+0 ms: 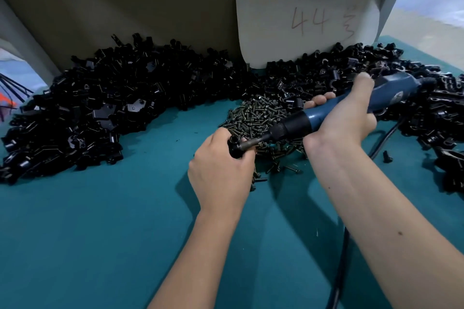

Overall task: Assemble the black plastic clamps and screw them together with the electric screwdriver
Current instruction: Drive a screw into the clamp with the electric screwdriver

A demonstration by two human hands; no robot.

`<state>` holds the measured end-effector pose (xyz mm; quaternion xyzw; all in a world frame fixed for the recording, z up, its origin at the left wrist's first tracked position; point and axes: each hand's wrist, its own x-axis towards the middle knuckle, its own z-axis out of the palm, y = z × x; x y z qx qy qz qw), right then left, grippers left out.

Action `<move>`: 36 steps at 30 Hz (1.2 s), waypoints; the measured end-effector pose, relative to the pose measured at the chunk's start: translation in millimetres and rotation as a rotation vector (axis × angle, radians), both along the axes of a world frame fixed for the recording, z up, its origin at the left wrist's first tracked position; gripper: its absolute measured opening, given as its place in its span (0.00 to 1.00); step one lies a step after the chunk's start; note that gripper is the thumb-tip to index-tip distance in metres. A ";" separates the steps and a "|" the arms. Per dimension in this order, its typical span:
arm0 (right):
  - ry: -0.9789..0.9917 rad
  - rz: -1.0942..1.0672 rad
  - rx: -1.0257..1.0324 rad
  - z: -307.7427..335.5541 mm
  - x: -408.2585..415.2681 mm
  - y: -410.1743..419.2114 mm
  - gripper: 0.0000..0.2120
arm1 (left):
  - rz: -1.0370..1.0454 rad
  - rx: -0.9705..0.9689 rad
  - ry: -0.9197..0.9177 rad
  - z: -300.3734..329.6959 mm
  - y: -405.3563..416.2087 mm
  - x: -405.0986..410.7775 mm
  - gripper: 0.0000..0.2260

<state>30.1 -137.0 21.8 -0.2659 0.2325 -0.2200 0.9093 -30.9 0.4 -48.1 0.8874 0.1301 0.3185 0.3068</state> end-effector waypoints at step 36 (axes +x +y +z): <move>0.122 0.272 -0.429 -18.2 15.2 -14.0 0.17 | -0.214 -0.877 -0.129 6.3 32.0 6.7 0.19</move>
